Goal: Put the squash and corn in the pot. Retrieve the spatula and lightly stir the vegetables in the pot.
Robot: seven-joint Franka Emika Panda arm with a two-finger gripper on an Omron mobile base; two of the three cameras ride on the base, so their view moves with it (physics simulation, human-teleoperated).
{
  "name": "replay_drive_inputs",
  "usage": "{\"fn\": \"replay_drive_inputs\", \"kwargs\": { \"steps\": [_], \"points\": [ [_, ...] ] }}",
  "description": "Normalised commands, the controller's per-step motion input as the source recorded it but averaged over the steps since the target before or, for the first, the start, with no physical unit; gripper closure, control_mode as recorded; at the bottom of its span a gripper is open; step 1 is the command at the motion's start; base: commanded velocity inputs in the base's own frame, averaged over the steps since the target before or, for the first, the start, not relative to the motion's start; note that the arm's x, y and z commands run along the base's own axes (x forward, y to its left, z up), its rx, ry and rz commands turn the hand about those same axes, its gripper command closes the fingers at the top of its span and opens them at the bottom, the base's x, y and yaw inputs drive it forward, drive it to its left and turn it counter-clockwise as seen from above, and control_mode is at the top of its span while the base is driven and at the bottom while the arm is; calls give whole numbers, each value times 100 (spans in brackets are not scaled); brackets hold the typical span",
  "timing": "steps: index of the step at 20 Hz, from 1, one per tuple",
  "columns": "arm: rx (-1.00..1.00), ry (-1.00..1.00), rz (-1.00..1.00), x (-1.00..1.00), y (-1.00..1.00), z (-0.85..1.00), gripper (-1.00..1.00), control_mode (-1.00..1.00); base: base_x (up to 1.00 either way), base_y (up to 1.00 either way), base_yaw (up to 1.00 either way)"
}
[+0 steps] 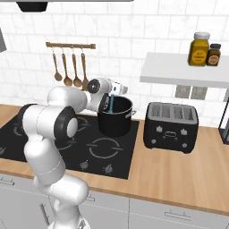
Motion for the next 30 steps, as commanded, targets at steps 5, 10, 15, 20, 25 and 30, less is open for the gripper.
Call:
{"fn": "replay_drive_inputs", "kwargs": {
  "steps": [5,10,15,20,25,30],
  "points": [
    [0,0,0,15,0,-89,100,-100,0,0,0],
    [0,-10,0,14,0,-49,100,-100,0,0,0],
    [-16,-33,-5,1,0,-1,100,-100,0,0,0],
    [-22,-29,-9,10,0,0,100,-100,0,0,0],
    [-14,-7,-7,0,0,19,100,-100,0,0,0],
    [-7,0,-2,-10,0,14,100,-100,0,0,0]
  ]
}}
